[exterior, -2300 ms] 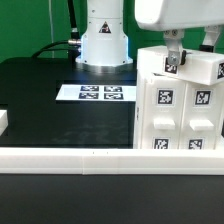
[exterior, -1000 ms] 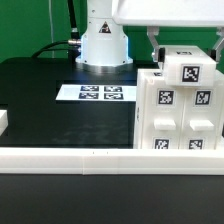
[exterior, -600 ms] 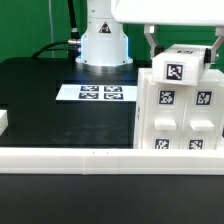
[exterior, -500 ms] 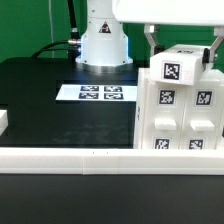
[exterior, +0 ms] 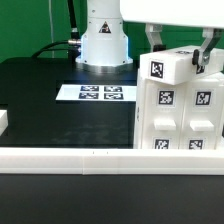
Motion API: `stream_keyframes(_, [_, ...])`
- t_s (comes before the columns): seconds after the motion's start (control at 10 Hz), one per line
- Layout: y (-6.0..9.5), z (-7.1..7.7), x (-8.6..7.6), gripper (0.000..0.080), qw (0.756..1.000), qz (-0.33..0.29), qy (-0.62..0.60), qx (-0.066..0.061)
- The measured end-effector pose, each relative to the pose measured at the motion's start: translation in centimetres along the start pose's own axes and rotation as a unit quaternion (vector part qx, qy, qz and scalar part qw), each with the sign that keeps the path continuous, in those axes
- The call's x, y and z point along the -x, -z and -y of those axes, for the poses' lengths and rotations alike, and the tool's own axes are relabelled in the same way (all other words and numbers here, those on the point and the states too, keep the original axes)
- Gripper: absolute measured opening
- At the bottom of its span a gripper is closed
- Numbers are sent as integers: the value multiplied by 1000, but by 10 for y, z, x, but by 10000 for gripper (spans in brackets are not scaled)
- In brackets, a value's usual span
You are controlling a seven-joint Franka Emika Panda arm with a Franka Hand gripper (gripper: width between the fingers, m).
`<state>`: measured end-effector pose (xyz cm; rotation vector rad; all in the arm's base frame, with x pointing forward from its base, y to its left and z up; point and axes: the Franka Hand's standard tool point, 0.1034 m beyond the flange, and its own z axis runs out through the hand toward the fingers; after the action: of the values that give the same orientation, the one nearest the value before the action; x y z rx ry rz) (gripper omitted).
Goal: Assemble cabinet
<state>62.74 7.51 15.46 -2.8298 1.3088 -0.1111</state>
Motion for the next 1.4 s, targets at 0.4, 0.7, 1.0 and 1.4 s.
stream_keyframes(0.4, [0, -5, 2, 560, 982, 7, -186, 7])
stream_keyframes(0.7, [0, -7, 3, 560, 954, 9, -300, 12])
stream_keyframes(1.0, [0, -8, 4, 560, 927, 12, -375, 15])
stream_keyframes(1.4, [0, -10, 5, 561, 887, 12, -461, 19])
